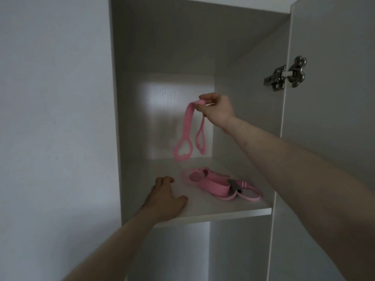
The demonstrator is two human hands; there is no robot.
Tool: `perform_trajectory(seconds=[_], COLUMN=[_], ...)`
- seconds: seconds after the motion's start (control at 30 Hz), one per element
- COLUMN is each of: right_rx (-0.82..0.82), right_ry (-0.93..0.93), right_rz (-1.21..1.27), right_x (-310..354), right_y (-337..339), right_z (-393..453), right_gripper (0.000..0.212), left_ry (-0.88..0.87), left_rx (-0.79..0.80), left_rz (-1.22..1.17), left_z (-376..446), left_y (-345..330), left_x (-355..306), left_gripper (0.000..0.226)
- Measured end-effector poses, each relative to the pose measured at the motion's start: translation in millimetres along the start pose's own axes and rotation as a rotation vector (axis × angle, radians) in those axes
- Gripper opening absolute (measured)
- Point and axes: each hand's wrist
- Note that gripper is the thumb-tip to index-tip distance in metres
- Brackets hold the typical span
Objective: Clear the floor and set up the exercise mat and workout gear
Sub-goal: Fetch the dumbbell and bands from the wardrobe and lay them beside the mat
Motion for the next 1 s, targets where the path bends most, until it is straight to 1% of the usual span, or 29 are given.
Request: perform_trajectory(seconds=[0.1,0.17,0.2,0.27,0.33,0.4,0.5,0.6,0.7,0.77,0.87,0.93,0.97,1.0], right_rx=[-0.075,-0.071,-0.047,0.063,0.206,0.254,0.221,0.155,0.042,-0.026,-0.066,-0.095,-0.107,-0.114], right_ry=[0.073,0.08,0.068,-0.012,-0.107,-0.138,-0.111,-0.088,-0.017,0.021,0.035,0.037,0.042,0.045], right_rz=[0.023,0.034,0.027,-0.021,-0.144,-0.271,-0.327,-0.394,-0.493,-0.535,-0.58,-0.604,-0.621,-0.638], right_x=[14.1,20.6,22.2,20.5,16.4,13.3,24.6,37.2,46.7,52.8,65.6,74.2,78.3,81.3], right_y=[-4.1,-6.7,-7.0,-7.3,-6.0,-2.8,12.1,29.4,42.5,51.9,64.1,70.7,75.2,78.4], right_z=[-1.4,-5.1,-6.8,-10.3,-16.5,-22.3,-31.8,-38.4,-46.4,-49.4,-52.6,-55.3,-56.6,-57.5], right_gripper=[0.034,0.033,0.032,0.029,0.028,0.029,0.03,0.026,0.023,0.023,0.025,0.026,0.027,0.027], left_ry=[-0.019,-0.028,-0.03,-0.034,-0.04,-0.046,-0.066,-0.144,-0.342,-0.457,-0.547,-0.593,-0.607,-0.609], left_rx=[-0.037,-0.066,-0.083,-0.114,-0.121,-0.102,-0.07,-0.087,-0.179,-0.186,-0.063,0.02,0.044,0.042], left_rz=[-0.037,-0.049,-0.057,-0.072,-0.074,-0.082,-0.056,0.054,0.209,0.264,0.283,0.365,0.407,0.446], left_z=[-0.3,0.5,1.2,1.7,2.4,3.6,4.6,5.2,6.8,12.7,28.9,39.2,40.9,41.3], left_y=[-0.3,-0.8,-1.2,-2.6,-3.6,-3.6,-5.1,-5.1,-2.0,0.6,-2.9,-8.2,-8.9,-6.9], left_x=[2.7,5.2,5.7,6.1,6.7,8.5,9.5,7.7,-2.9,-19.0,-44.6,-57.6,-64.9,-70.3], left_gripper=[0.081,0.077,0.076,0.074,0.073,0.075,0.077,0.073,0.065,0.064,0.071,0.072,0.066,0.054])
Point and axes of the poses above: each hand's wrist, its own z-axis towards the middle knuckle, its own y-axis out of the back of the hand, x = y × z, and after that the axes turned 11 degrees about z, right-handed
